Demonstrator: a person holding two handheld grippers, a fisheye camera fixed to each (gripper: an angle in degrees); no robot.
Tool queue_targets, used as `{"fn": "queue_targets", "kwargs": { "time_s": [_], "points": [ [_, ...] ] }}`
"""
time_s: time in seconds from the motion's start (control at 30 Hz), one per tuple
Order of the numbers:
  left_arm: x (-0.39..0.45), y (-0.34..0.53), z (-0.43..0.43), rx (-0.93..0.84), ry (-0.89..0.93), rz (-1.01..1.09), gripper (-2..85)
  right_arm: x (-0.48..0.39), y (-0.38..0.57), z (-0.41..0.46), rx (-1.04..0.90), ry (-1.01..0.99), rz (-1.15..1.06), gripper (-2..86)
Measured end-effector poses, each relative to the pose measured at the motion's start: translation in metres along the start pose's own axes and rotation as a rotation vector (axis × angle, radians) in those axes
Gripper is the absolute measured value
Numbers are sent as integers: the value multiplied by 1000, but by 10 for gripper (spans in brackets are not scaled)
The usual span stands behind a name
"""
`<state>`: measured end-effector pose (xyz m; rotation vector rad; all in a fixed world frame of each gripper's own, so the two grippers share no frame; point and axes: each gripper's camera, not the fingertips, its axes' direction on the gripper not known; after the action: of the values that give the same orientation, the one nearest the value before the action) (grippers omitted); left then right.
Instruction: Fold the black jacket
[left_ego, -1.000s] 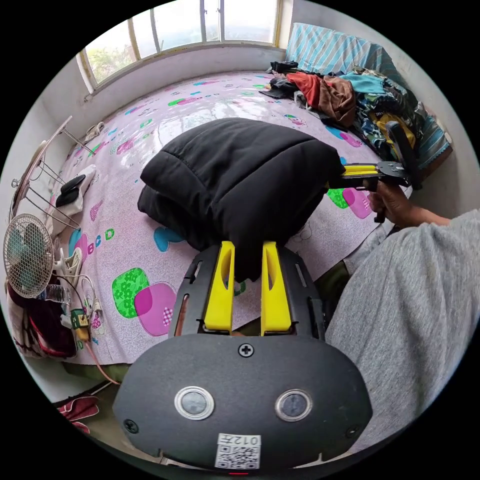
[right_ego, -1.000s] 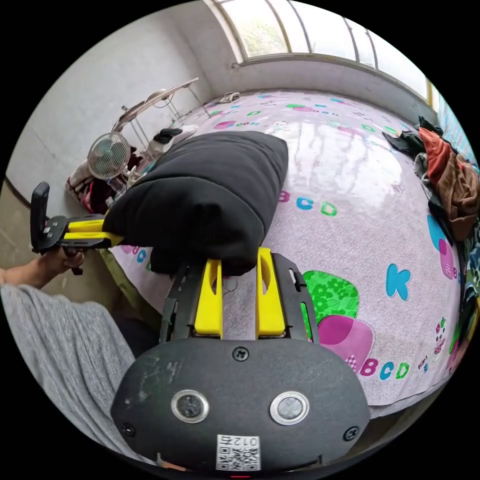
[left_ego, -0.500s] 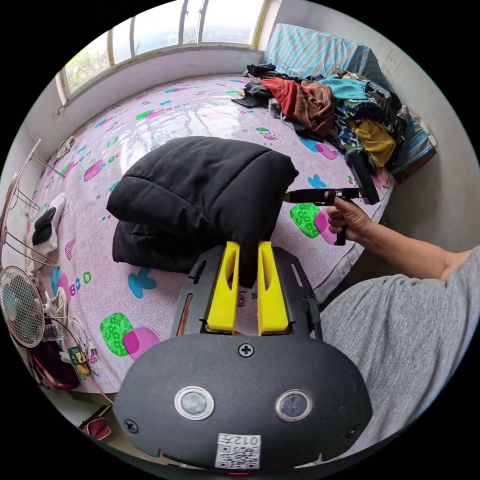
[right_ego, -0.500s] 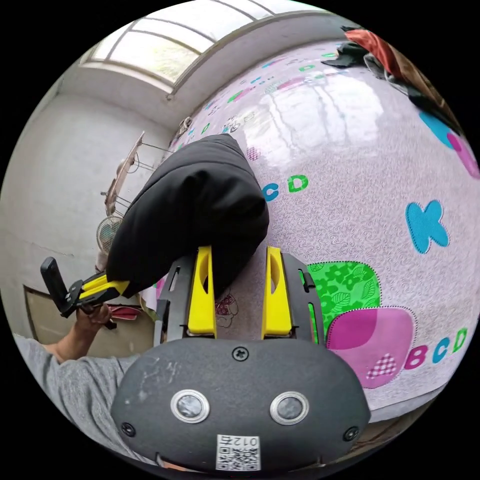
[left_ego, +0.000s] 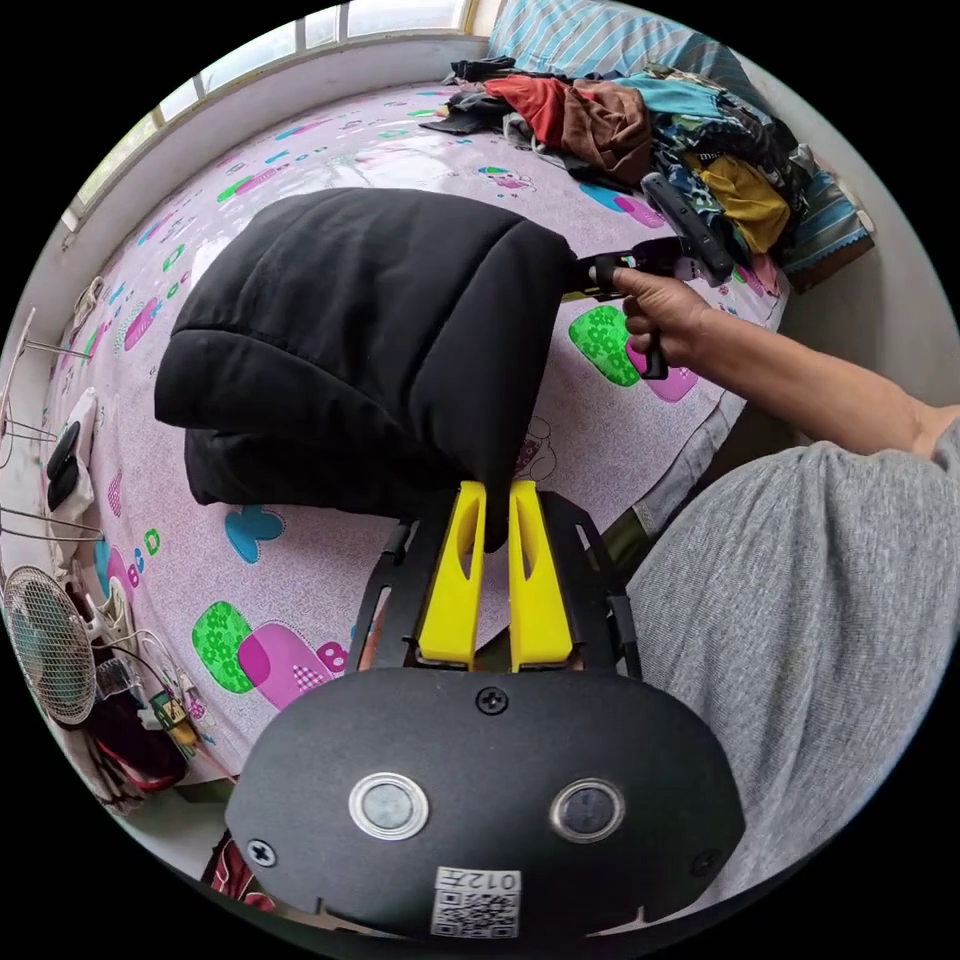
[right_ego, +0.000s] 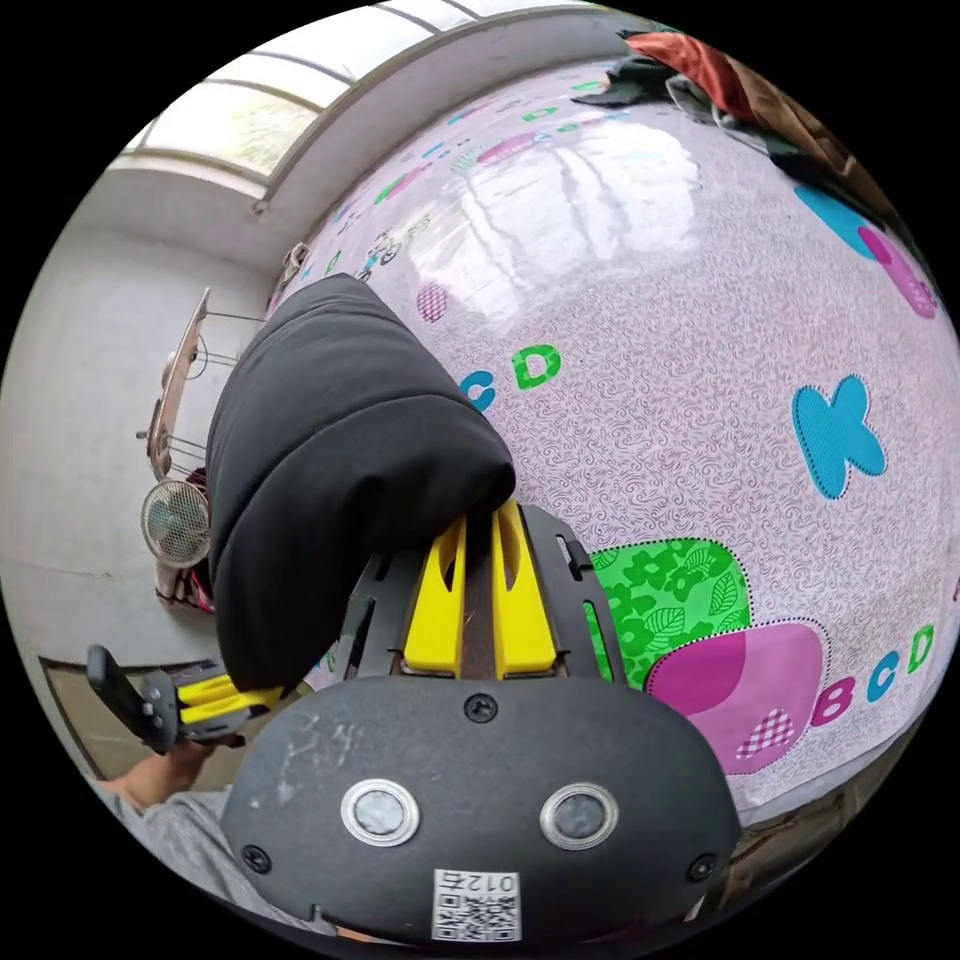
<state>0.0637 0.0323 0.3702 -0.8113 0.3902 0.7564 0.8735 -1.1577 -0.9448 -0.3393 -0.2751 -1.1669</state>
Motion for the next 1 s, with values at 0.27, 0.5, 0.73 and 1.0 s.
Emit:
{"fn": "queue_targets", "kwargs": {
  "time_s": [0.27,0.5,0.73,1.0],
  "points": [
    [-9,-10,20,7,37,22,36,80,-37,-63,-71,-185,76,62],
    [-38,12,2,106,184,-86,34,180,-7,-186,7,-429,237,76],
    [-55,50,-55,256,192,-111,13,226,-7,-216,29,-762,446,128],
    [-104,9,-105,480,-35,-223,2,246,-31,-185,-2,-827,618,138]
  ]
}}
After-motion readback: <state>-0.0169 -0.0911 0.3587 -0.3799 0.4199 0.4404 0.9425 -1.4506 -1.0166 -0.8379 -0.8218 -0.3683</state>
